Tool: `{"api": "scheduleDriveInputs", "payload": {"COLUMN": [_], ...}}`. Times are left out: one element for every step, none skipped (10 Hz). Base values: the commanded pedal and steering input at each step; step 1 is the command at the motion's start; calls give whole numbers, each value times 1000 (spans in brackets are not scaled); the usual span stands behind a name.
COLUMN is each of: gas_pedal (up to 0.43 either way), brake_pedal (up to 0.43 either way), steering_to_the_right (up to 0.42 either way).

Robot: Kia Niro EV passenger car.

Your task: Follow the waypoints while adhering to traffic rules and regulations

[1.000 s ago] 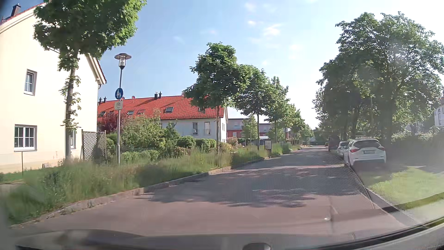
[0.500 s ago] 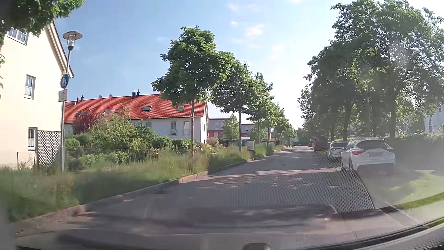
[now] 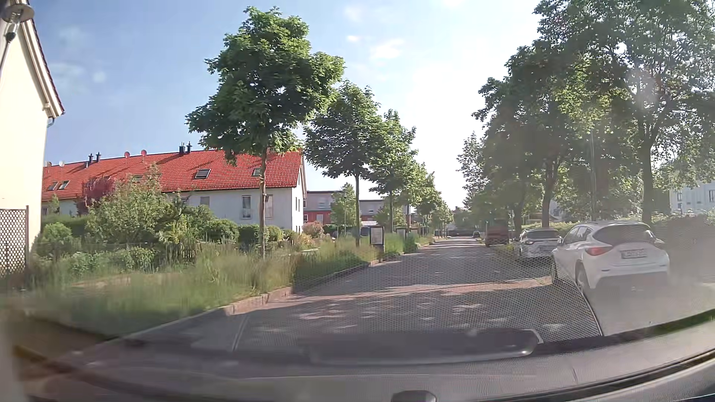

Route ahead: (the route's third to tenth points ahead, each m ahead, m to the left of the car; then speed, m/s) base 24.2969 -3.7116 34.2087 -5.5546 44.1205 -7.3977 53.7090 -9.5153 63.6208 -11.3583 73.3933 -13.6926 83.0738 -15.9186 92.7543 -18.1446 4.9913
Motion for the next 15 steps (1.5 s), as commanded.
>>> {"api": "scheduleDriveInputs", "payload": {"gas_pedal": [59, 67, 79, 79, 79, 67, 67, 67, 79, 79, 87, 87, 110, 110, 110], "brake_pedal": [0, 0, 0, 0, 0, 0, 0, 0, 0, 0, 0, 0, 0, 0, 0], "steering_to_the_right": [93, 89, 89, 87, 84, 82, 82, 82, 82, 84, 84, 82, 76, 70, 66]}}
